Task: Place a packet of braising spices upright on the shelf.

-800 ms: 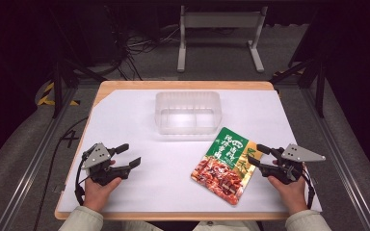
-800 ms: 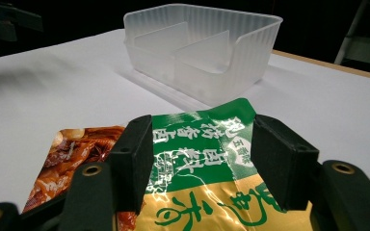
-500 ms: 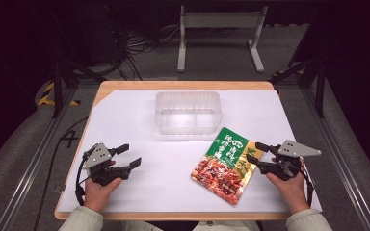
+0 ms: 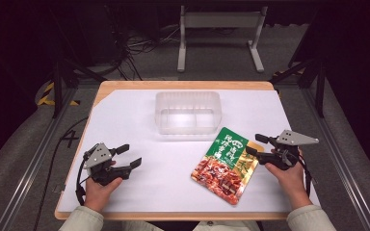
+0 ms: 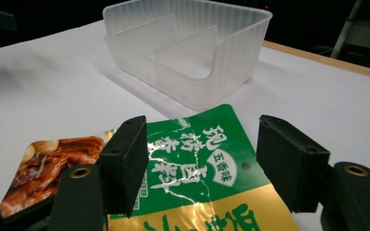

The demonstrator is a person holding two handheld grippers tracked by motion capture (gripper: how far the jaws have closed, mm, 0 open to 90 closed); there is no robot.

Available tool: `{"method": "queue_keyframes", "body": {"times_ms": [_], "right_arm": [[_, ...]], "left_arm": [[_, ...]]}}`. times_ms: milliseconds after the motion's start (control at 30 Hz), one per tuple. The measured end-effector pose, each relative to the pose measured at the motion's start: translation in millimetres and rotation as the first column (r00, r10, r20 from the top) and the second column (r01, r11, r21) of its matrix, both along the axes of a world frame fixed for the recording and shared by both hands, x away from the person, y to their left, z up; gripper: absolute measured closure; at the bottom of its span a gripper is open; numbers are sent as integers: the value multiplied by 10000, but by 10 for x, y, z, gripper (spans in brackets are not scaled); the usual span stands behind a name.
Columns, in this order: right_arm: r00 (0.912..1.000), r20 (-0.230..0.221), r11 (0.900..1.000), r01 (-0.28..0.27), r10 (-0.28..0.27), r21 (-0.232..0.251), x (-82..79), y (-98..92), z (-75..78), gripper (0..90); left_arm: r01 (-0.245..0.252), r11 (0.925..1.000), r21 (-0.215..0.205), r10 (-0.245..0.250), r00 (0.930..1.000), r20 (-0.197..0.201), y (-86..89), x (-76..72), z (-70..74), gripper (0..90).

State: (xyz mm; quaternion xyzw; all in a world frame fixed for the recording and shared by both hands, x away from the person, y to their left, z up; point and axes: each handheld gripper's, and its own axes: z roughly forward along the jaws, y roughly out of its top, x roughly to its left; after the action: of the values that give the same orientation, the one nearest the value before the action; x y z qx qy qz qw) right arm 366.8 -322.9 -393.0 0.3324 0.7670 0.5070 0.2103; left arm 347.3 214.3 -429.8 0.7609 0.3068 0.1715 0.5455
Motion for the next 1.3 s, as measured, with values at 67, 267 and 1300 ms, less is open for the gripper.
{"method": "queue_keyframes", "body": {"times_ms": [67,267,1300], "right_arm": [[9999,-19,9998,100,-100,152,50,-9,10,343],[9970,-355,9969,697,-685,351,194,-68,16,344],[9380,-3131,9874,1240,-1488,-980,508,-255,-273,413]], "left_arm": [[-12,10000,11,12,10000,-5,1,2,-2,293],[-30,10000,-14,30,10000,-12,8,0,-2,293],[65,10000,-22,-65,10000,17,-7,2,-6,288]]}}
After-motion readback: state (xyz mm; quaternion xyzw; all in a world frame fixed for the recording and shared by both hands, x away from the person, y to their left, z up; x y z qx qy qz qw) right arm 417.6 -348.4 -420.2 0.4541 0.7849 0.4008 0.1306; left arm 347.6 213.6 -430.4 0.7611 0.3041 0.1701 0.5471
